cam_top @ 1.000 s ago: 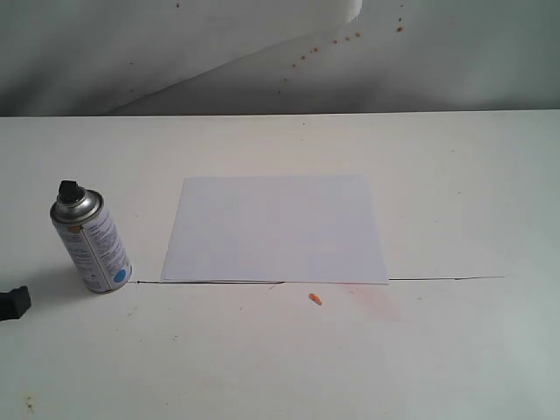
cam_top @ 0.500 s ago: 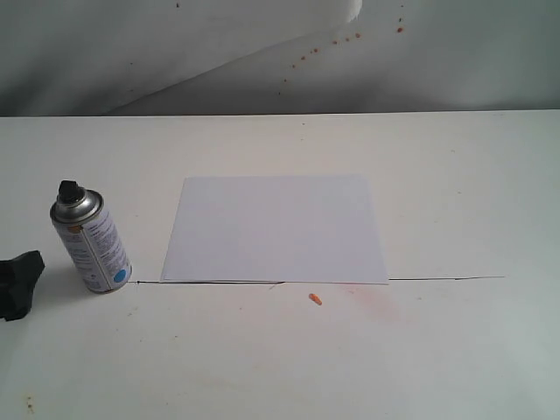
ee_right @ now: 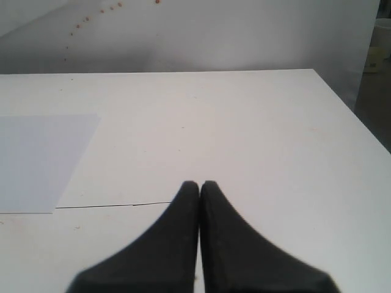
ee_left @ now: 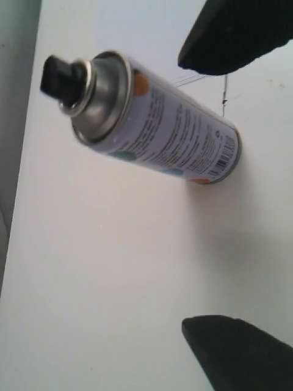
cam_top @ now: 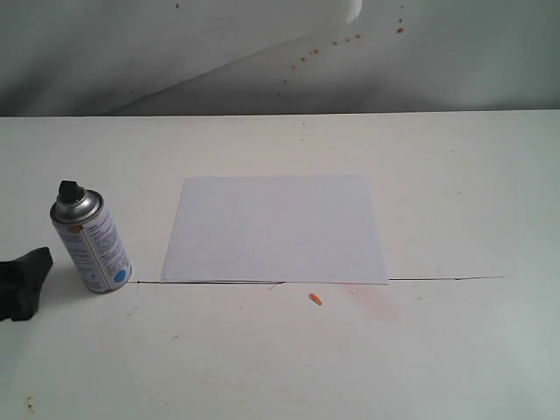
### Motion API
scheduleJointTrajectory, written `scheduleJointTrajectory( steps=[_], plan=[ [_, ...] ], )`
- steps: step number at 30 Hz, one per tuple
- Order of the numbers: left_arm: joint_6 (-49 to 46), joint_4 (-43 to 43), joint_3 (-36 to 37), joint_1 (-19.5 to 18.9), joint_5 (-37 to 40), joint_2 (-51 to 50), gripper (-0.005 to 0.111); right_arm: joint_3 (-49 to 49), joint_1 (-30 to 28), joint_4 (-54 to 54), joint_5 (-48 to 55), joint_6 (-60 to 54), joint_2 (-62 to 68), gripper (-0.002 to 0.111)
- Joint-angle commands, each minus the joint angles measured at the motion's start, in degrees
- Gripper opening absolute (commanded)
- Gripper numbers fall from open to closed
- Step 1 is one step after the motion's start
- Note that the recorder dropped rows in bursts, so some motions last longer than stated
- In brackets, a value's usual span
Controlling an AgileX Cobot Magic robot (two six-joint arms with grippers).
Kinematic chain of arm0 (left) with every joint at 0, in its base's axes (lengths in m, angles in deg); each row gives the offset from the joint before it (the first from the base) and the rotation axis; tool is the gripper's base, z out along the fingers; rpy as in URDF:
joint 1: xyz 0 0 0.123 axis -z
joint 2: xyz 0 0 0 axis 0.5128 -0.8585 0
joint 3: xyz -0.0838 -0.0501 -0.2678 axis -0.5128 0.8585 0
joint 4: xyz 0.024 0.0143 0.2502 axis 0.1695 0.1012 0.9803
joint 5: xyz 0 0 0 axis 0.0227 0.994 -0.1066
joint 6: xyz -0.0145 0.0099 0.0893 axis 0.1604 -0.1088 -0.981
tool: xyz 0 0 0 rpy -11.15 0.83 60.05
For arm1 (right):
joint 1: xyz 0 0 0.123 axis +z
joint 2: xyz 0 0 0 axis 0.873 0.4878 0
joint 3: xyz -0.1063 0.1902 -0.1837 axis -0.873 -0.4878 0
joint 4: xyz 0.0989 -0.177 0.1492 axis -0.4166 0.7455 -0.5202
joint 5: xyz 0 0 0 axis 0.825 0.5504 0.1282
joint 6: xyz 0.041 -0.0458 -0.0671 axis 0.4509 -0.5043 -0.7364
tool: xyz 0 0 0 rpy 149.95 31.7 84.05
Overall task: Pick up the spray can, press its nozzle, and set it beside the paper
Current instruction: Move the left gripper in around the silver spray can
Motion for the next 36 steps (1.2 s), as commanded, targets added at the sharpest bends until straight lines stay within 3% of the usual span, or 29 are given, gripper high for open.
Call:
scheduleJointTrajectory(
  steps=[1, 4, 6, 16, 26, 36],
  plan=[
    [-3.4, 14.6, 0.2, -0.1, -2.0, -2.1, 0.105, -0.2, 0.1, 0.7, -0.2, -0.3, -0.2, 0.000],
    [-2.9, 24.8, 0.2, -0.1, -4.8, -4.5, 0.105, -0.2, 0.1, 0.7, -0.2, -0.3, -0.2, 0.000],
    [-3.0, 26.5, 0.2, -0.1, -6.1, -6.6, 0.105, -0.2, 0.1, 0.7, -0.2, -0.3, -0.2, 0.000],
    [-8.2, 22.7, 0.2, -0.1, -14.7, -17.2, 0.105, -0.2, 0.1, 0.7, -0.2, -0.3, -0.2, 0.000],
    [-12.5, 16.0, 0.2, -0.1, -17.4, -19.9, 0.105, -0.2, 0.1, 0.7, -0.2, -0.3, -0.2, 0.000],
    [-17.9, 10.9, -0.1, -0.1, -25.1, -22.7, 0.105, -0.2, 0.1, 0.7, -0.2, -0.3, -0.2, 0.000]
  ],
)
